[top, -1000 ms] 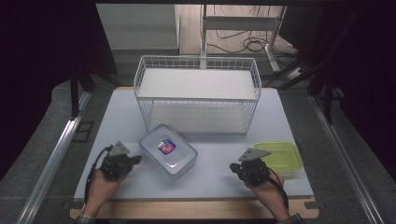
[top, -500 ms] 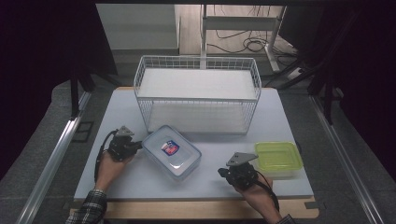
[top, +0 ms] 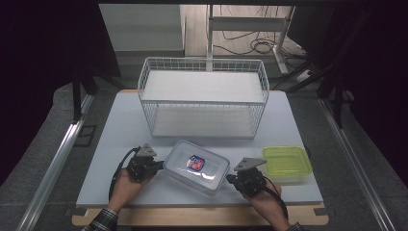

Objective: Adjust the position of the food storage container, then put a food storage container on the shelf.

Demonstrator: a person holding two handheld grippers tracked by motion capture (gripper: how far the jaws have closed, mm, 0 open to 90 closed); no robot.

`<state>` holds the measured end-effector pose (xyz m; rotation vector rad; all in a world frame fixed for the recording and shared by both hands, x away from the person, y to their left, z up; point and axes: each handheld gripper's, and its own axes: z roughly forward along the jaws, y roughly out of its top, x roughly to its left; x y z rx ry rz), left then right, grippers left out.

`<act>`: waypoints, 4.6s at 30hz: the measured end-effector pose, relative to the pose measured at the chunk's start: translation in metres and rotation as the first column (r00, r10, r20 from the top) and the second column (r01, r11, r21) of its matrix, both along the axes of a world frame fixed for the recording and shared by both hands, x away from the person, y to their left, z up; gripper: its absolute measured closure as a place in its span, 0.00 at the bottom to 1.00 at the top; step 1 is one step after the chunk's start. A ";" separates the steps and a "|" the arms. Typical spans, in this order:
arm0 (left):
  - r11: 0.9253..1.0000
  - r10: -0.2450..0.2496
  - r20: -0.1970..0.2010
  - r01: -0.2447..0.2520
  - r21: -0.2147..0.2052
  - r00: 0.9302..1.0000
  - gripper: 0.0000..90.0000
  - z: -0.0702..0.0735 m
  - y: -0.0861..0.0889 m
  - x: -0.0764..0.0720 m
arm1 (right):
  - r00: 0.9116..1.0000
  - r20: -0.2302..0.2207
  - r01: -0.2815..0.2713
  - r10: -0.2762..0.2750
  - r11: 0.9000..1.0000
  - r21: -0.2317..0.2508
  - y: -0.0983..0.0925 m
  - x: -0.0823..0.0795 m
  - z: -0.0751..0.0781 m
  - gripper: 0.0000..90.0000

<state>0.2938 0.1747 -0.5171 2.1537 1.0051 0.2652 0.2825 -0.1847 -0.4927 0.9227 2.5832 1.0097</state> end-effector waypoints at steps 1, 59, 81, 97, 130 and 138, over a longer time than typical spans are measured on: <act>1.000 0.003 -0.002 -0.003 -0.004 1.000 1.00 0.000 -0.001 -0.002 | 1.000 -0.007 0.012 -0.012 1.000 0.004 -0.002 0.001 0.000 0.99; 0.993 -0.026 0.030 0.029 -0.116 0.999 0.03 0.030 -0.018 -0.008 | 0.988 0.016 0.149 -0.153 0.977 0.151 -0.040 0.027 0.019 0.02; 0.953 -0.172 -0.201 0.111 -0.283 0.964 0.00 0.003 -0.043 0.019 | 0.966 -0.260 0.067 -0.006 0.972 0.226 -0.008 0.042 -0.001 0.00; 0.942 -0.171 -0.189 0.104 -0.319 0.967 0.34 0.012 -0.022 -0.017 | 0.961 -0.275 0.071 0.008 0.959 0.275 -0.032 0.013 0.010 0.40; 0.911 -0.088 -0.135 0.025 -0.411 0.987 0.56 0.023 -0.013 -0.025 | 0.973 -0.225 0.136 -0.045 0.903 0.407 -0.044 0.003 0.020 0.58; 0.905 -0.062 -0.083 0.021 -0.424 0.995 0.56 0.041 -0.007 -0.020 | 0.985 -0.169 0.104 -0.034 0.901 0.421 -0.039 0.011 0.036 0.58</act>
